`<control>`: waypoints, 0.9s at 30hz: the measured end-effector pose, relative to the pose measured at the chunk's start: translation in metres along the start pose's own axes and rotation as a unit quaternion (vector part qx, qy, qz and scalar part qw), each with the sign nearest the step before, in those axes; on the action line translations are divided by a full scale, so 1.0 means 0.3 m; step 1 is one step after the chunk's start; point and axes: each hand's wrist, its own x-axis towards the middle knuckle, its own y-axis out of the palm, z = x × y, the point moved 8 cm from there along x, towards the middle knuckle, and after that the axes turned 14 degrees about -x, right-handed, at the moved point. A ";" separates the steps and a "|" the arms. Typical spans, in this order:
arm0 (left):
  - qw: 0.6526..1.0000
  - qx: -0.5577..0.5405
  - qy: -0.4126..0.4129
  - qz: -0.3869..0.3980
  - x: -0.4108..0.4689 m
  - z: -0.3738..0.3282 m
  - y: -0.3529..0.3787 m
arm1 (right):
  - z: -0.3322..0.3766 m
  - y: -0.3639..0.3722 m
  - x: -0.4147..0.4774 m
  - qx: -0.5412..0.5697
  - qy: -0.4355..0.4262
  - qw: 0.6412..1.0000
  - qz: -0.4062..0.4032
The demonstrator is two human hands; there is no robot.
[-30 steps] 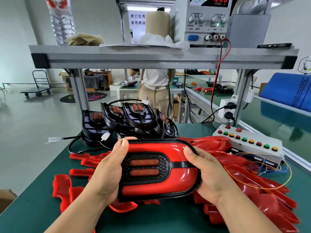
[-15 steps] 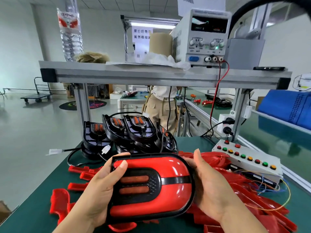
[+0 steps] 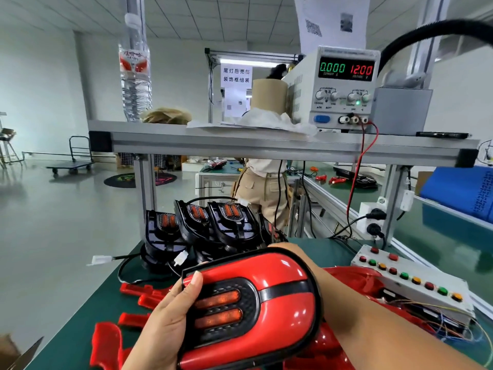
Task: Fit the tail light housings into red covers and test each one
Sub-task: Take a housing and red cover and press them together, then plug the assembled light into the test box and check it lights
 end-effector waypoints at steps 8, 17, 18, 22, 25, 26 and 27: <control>0.998 -0.057 -0.027 -0.028 -0.012 -0.017 -0.038 | -0.260 -0.197 -0.028 0.118 0.103 0.950 -0.270; 0.995 -0.050 -0.013 -0.089 0.010 -0.025 -0.064 | -0.313 -0.337 -0.101 0.486 0.039 0.834 -0.259; 0.994 -0.052 -0.002 -0.095 0.013 -0.027 -0.068 | -0.307 -0.339 -0.113 0.602 0.034 0.766 -0.223; 0.994 -0.048 0.013 -0.102 0.017 -0.027 -0.077 | -0.325 -0.373 -0.174 0.726 0.094 0.656 -0.181; 0.995 -0.032 -0.003 -0.095 0.012 -0.027 -0.070 | -0.351 -0.381 -0.214 0.620 0.155 0.747 -0.183; 0.996 -0.023 -0.010 -0.091 0.014 -0.027 -0.063 | -0.357 -0.382 -0.233 0.600 0.165 0.762 -0.181; 0.996 -0.013 -0.016 -0.085 0.016 -0.028 -0.053 | -0.364 -0.389 -0.254 0.591 0.166 0.768 -0.183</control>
